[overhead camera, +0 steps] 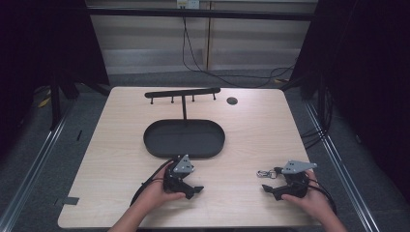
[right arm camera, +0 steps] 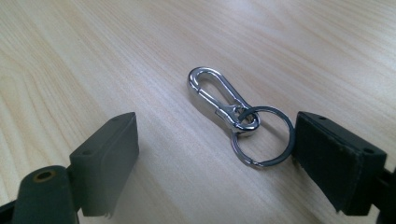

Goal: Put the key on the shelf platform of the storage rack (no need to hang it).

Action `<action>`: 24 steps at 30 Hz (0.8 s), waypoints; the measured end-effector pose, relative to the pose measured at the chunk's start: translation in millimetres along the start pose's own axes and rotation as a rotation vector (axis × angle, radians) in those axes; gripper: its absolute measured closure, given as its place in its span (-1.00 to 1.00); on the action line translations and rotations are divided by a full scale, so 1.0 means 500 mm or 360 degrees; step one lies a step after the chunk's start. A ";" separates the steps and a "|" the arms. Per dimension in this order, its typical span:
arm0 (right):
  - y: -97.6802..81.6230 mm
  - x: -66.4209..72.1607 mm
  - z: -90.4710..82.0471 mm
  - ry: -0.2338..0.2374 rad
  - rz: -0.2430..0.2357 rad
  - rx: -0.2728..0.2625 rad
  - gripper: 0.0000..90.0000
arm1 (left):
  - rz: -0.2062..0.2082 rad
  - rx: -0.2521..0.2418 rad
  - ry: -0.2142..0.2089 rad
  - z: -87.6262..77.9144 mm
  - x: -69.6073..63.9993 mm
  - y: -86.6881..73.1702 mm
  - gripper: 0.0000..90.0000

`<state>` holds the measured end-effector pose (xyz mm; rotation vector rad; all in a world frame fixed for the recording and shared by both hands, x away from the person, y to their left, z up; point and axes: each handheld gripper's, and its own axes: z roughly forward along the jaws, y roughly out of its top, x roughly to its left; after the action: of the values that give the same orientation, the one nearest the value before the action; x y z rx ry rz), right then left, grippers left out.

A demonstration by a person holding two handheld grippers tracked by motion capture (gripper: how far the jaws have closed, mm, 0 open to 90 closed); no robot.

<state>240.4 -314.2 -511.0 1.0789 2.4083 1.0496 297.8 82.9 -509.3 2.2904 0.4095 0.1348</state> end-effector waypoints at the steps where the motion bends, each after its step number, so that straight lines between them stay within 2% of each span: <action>1: 0.000 0.000 0.000 0.0000 0.0000 0.0000 -0.68 | 0.0000 0.0000 0.0000 0.000 0.000 0.000 -0.66; 3: 0.000 0.001 -0.001 -0.0003 0.0008 0.0003 -0.68 | 0.0000 0.0000 0.0000 0.000 0.000 0.000 -0.66; 7: 0.005 0.000 -0.006 0.0002 0.0006 0.0066 -0.63 | 0.0000 0.0000 0.0000 0.000 0.000 0.000 -0.66; 10: 0.021 0.000 -0.015 -0.0001 0.0024 0.0195 -0.42 | 0.0000 0.0000 0.0000 0.000 0.000 0.000 -0.66; 11: 0.021 0.000 -0.015 -0.0001 0.0024 0.0195 -0.42 | 0.0000 0.0000 0.0000 0.000 0.000 0.000 -0.66; 14: 0.037 -0.001 -0.019 -0.0014 0.0032 0.0281 -0.38 | 0.0000 -0.0001 0.0000 0.000 0.000 0.000 -0.66; 16: 0.046 -0.002 -0.022 0.0001 0.0053 0.0301 -0.33 | 0.0000 0.0000 0.0000 0.000 0.000 0.000 -0.66; 17: 0.058 0.000 -0.025 0.0008 0.0075 0.0337 -0.29 | 0.0000 0.0000 0.0000 0.000 0.000 0.000 -0.66; 19: 0.063 0.000 -0.024 0.0016 0.0063 0.0336 -0.27 | 0.0000 0.0000 0.0000 0.000 0.000 0.000 -0.66; 23: 0.082 0.002 -0.022 0.0002 0.0046 0.0410 -0.24 | -0.0001 0.0000 0.0000 0.000 0.000 0.000 -0.66; 24: 0.087 -0.001 -0.020 0.0000 0.0027 0.0440 -0.13 | -0.0001 0.0000 0.0000 0.000 0.000 0.000 -0.66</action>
<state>258.1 -299.6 -472.6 1.1862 2.6030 0.7351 297.8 82.9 -509.3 2.2900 0.4098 0.1345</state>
